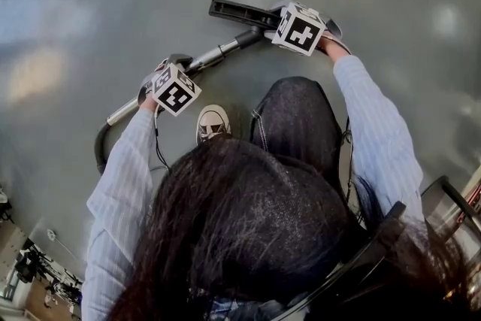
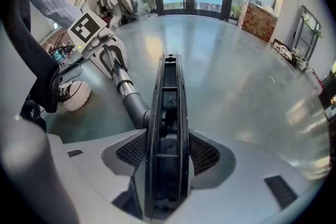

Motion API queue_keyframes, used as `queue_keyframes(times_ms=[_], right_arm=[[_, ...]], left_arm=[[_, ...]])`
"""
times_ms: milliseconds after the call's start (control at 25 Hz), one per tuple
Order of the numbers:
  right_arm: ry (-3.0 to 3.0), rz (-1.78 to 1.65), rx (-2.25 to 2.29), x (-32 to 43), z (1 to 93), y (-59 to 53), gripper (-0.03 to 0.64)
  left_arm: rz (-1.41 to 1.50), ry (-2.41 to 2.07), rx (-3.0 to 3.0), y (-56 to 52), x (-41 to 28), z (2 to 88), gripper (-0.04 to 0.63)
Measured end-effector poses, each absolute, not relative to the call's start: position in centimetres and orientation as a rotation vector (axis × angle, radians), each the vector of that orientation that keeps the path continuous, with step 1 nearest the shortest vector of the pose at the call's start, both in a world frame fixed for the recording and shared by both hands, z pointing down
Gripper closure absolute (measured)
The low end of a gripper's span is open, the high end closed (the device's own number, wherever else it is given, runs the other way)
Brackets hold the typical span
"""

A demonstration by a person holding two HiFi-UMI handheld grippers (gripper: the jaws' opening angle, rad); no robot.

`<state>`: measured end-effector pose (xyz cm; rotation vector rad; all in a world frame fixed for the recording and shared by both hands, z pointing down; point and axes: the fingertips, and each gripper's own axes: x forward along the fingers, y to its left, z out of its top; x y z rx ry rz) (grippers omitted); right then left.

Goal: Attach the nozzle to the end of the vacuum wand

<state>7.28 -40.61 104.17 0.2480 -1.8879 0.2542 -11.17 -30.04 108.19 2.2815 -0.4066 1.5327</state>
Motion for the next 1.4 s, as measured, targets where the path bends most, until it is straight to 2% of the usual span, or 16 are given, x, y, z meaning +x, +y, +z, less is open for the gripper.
queue_keyframes(times_ms=[480,920,1000,1080,1120,1200,1240,1280,1320,1400], right_arm=[[-2.002,0.533,0.351,10.7,102.3,-40.6,0.374],[-2.334,0.750,0.711,11.5,94.6,-39.5,0.374],[-2.377,0.792,0.780,10.9,94.1,-39.2,0.376],[-2.408,0.818,0.810,9.8,94.1,-38.7,0.376],[-2.416,0.831,0.815,9.2,94.4,-38.4,0.379],[-2.424,0.862,0.833,8.1,95.3,-38.0,0.407],[-2.428,0.879,0.854,7.8,95.9,-38.0,0.460],[-2.429,0.901,0.883,7.5,96.4,-38.1,0.546],[-2.428,0.929,0.912,7.3,96.8,-38.3,0.595],[-2.410,0.997,0.948,7.0,97.0,-38.3,0.603]], left_arm=[[1.560,-0.551,2.274,-30.4,-11.5,108.0,0.420],[1.180,-0.769,2.237,-31.7,-9.8,100.3,0.423],[1.084,-0.865,2.222,-32.5,-9.5,99.5,0.453],[1.003,-0.996,2.194,-33.4,-9.7,99.1,0.549],[0.969,-1.052,2.174,-33.8,-10.0,99.2,0.564],[0.903,-1.112,2.126,-34.0,-10.6,100.0,0.573],[0.866,-1.128,2.097,-34.1,-10.9,100.6,0.578],[0.825,-1.144,2.065,-34.2,-11.3,101.1,0.581],[0.783,-1.166,2.029,-34.2,-11.8,101.5,0.586],[0.710,-1.225,1.946,-34.0,-13.2,101.2,0.589]])
